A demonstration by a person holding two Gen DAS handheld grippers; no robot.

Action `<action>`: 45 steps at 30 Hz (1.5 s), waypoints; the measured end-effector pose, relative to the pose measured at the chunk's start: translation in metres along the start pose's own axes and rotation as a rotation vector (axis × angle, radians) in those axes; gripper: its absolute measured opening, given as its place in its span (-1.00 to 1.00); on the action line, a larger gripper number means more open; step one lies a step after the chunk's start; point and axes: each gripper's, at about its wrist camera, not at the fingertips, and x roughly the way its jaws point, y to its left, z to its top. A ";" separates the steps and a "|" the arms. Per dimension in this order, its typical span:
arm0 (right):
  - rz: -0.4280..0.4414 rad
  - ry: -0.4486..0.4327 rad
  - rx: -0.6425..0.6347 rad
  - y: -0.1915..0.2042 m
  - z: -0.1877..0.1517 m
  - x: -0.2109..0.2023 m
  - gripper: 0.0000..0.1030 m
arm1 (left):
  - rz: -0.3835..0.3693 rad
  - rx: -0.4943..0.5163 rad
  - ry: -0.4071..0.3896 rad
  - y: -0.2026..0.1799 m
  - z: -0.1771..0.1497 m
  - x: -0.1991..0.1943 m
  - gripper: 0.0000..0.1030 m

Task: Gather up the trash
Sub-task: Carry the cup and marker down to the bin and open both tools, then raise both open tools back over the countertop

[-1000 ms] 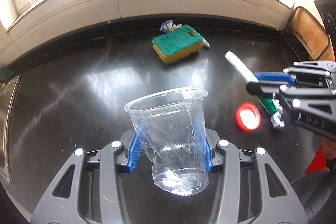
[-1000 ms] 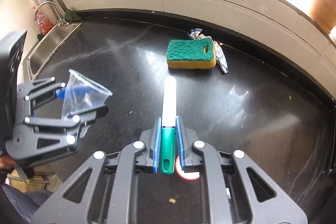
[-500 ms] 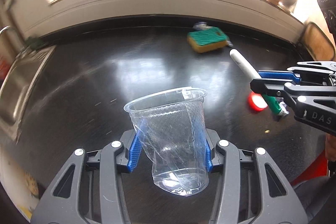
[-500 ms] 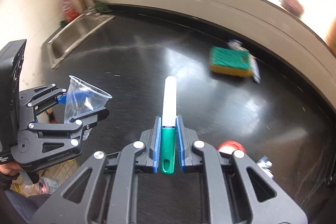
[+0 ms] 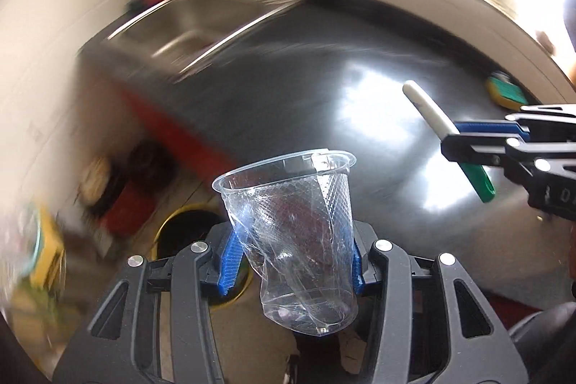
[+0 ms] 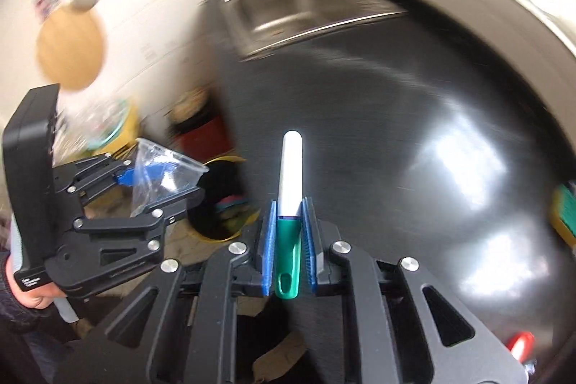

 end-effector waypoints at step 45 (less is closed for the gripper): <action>0.184 0.271 -0.056 0.112 0.099 0.206 0.21 | 0.049 -0.293 0.111 0.192 -0.064 0.097 0.49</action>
